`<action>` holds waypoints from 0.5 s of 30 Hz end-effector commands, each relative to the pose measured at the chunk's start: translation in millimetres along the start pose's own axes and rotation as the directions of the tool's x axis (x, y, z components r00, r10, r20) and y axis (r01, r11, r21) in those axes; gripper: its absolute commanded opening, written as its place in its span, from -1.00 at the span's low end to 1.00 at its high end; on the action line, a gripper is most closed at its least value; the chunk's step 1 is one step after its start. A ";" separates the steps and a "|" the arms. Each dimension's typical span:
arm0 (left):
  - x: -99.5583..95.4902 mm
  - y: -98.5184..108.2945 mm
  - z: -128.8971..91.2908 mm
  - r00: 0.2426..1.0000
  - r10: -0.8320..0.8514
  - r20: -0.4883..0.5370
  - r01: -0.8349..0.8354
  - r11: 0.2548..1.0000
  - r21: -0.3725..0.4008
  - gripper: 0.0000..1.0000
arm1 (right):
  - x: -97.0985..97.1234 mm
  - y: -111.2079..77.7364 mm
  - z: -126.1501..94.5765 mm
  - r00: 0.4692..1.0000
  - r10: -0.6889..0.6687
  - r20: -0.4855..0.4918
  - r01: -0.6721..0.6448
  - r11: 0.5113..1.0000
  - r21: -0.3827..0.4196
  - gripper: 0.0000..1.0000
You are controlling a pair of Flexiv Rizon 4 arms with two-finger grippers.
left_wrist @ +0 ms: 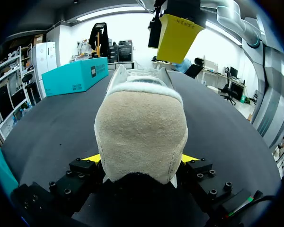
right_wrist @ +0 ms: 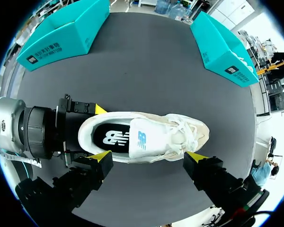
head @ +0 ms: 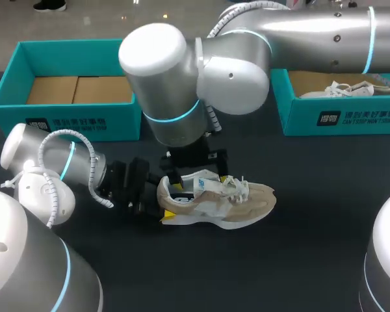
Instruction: Take the shoe out of the shoebox, open the shoe tongue, remove and reinsert the insole, then place the shoe into the shoebox
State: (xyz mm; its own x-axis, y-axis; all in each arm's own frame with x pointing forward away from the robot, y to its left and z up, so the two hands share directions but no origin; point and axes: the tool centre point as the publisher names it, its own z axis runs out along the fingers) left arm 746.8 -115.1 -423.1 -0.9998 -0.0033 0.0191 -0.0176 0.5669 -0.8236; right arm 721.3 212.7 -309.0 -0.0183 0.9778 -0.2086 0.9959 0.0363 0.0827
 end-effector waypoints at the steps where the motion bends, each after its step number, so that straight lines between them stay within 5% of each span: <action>1: -0.3 1.7 2.3 1.000 0.000 0.002 0.000 1.000 -0.004 -1.00 | 19.4 6.5 13.9 0.992 0.000 0.125 -0.001 1.000 0.009 1.00; 7: -0.3 1.7 2.3 1.000 0.000 0.002 0.000 1.000 -0.004 -1.00 | 11.2 14.9 28.4 0.985 0.008 0.174 -0.013 0.999 0.033 0.91; 15: -0.3 1.7 2.3 1.000 0.000 0.002 0.000 1.000 -0.004 -1.00 | -6.1 17.5 34.2 0.979 0.053 0.199 -0.064 0.997 0.051 0.08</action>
State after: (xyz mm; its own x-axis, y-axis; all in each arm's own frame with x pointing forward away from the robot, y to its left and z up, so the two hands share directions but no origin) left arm 746.8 -115.2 -423.1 -0.9998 -0.0033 0.0191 -0.0176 0.5669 -0.8236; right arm 740.7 201.4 -340.2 0.0482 0.9187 -0.3921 0.9983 -0.0311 0.0497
